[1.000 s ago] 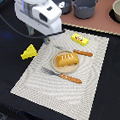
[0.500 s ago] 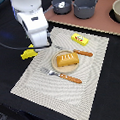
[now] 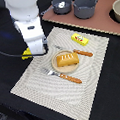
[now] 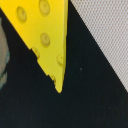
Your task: Interact with the objects in diverse but meaningful ways.
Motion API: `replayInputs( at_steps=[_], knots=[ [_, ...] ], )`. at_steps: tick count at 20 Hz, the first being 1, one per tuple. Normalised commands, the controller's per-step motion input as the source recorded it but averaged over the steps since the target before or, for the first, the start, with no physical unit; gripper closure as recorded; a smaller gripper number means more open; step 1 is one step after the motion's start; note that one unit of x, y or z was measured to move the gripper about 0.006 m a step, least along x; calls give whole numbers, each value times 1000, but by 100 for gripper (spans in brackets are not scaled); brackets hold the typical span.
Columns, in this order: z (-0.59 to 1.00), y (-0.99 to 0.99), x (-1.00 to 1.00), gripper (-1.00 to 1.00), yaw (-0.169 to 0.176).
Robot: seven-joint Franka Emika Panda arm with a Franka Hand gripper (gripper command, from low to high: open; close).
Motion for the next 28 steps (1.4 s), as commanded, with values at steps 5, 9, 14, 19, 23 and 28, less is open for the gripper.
replayInputs(
  at_steps=[5, 9, 14, 19, 23, 28],
  knots=[
    [-358, 117, -659, -100, 0],
    [-325, 79, -714, -100, 0],
    [-270, 79, -713, -100, 0],
    [-202, 65, -174, -100, -11],
    [-25, 289, 342, -100, -68],
    [-13, 374, 347, -100, -67]
  ],
)
